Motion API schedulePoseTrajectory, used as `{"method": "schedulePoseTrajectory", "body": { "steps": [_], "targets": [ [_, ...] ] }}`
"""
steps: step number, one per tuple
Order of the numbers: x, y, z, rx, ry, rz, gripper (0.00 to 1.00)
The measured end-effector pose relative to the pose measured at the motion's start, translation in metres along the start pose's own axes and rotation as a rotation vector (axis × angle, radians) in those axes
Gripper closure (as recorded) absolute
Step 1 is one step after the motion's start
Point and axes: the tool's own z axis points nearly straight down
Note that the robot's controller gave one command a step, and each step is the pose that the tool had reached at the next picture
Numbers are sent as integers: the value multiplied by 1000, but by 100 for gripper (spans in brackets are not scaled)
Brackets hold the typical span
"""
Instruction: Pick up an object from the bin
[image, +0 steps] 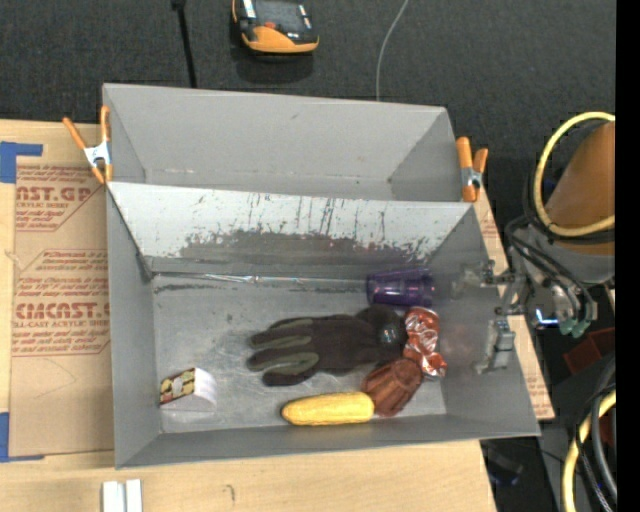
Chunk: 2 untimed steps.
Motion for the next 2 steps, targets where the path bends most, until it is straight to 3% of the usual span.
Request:
{"method": "schedulePoseTrajectory", "body": {
  "steps": [1,2],
  "targets": [
    [-13,15,49,1,-8,44,0],
    [-2,42,65,-3,11,61,0]
  ]
}}
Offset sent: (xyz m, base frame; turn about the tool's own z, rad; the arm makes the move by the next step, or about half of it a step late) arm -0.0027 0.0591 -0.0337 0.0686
